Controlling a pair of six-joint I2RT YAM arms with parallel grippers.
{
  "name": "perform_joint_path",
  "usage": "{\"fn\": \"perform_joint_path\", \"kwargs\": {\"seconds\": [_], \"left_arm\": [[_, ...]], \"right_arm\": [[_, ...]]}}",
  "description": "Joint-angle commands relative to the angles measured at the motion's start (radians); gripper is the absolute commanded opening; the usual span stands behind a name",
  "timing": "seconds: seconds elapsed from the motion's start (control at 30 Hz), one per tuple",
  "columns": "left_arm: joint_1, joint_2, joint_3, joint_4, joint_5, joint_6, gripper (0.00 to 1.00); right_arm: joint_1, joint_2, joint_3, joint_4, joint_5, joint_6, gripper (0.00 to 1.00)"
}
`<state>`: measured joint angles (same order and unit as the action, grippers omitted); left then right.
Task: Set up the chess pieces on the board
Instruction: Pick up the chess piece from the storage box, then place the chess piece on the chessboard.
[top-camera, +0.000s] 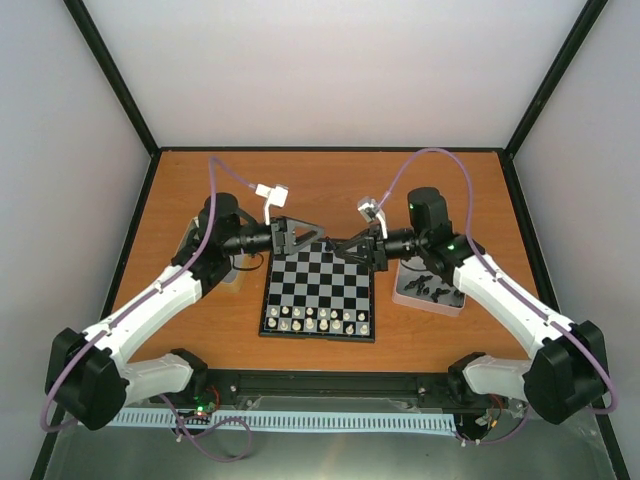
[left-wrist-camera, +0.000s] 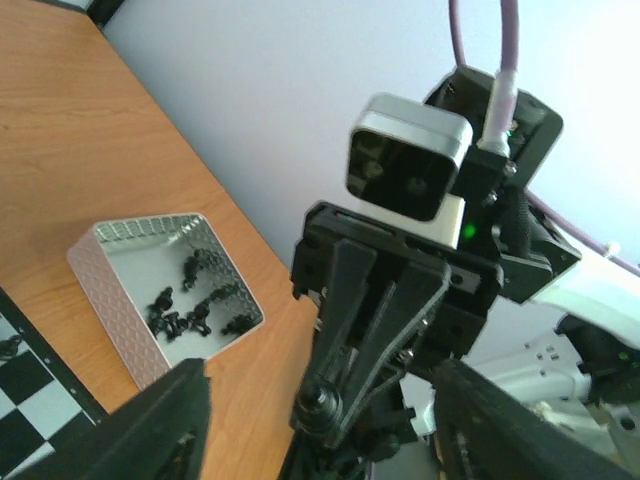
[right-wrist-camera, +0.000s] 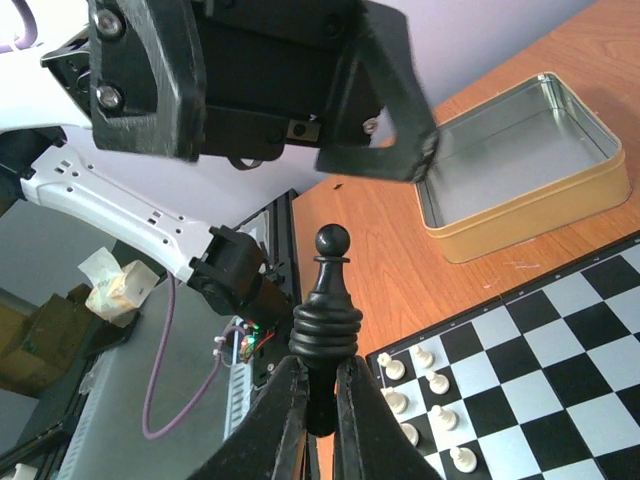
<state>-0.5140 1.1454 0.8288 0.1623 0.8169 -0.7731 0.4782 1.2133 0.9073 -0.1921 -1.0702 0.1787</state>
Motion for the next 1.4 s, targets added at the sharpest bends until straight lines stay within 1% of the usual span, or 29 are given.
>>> {"fn": "perform_joint_path", "kwargs": {"seconds": [0.0,0.2,0.23,0.27,0.37,0.67,0.83,0.9,0.97,1.1,1.17,1.23,1.37], "left_arm": [[0.003,0.017,0.003,0.054,0.102,-0.014,0.56],[0.003,0.07,0.006,0.056,0.113,-0.047,0.51],[0.003,0.08,0.004,0.067,0.117,-0.059,0.47],[0.003,0.086,0.004,0.075,0.12,-0.066,0.4],[0.003,0.095,0.0,0.088,0.119,-0.077,0.27],[0.004,0.084,-0.005,0.084,0.116,-0.066,0.02],[0.004,0.065,-0.004,0.035,0.054,0.009,0.01],[0.003,0.053,-0.005,-0.009,-0.021,0.072,0.01],[0.004,0.044,-0.002,-0.087,-0.127,0.15,0.01],[-0.042,0.064,0.018,-0.217,-0.38,0.291,0.01],[-0.078,0.115,0.031,-0.23,-0.433,0.32,0.01],[-0.125,0.178,0.056,-0.241,-0.479,0.337,0.01],[-0.243,0.322,0.159,-0.301,-0.624,0.38,0.01]], "right_arm": [[0.018,0.027,0.054,0.003,0.007,-0.03,0.03],[0.036,0.057,0.077,-0.013,0.002,-0.047,0.03],[0.037,0.059,0.078,-0.013,0.004,-0.048,0.03],[0.039,0.061,0.079,-0.015,0.007,-0.048,0.03],[0.039,0.064,0.078,-0.015,0.014,-0.045,0.03],[0.039,0.083,0.074,-0.018,0.052,-0.033,0.03],[0.039,0.087,0.063,-0.027,0.089,-0.025,0.03],[0.039,0.084,0.057,-0.042,0.118,-0.024,0.03],[0.037,0.077,0.043,-0.069,0.188,-0.017,0.03],[0.014,0.062,0.003,-0.128,0.399,0.029,0.03],[-0.023,0.065,-0.016,-0.155,0.489,0.085,0.03],[-0.078,0.062,-0.039,-0.162,0.535,0.141,0.03],[-0.17,0.027,-0.073,-0.183,0.672,0.226,0.03]]}}
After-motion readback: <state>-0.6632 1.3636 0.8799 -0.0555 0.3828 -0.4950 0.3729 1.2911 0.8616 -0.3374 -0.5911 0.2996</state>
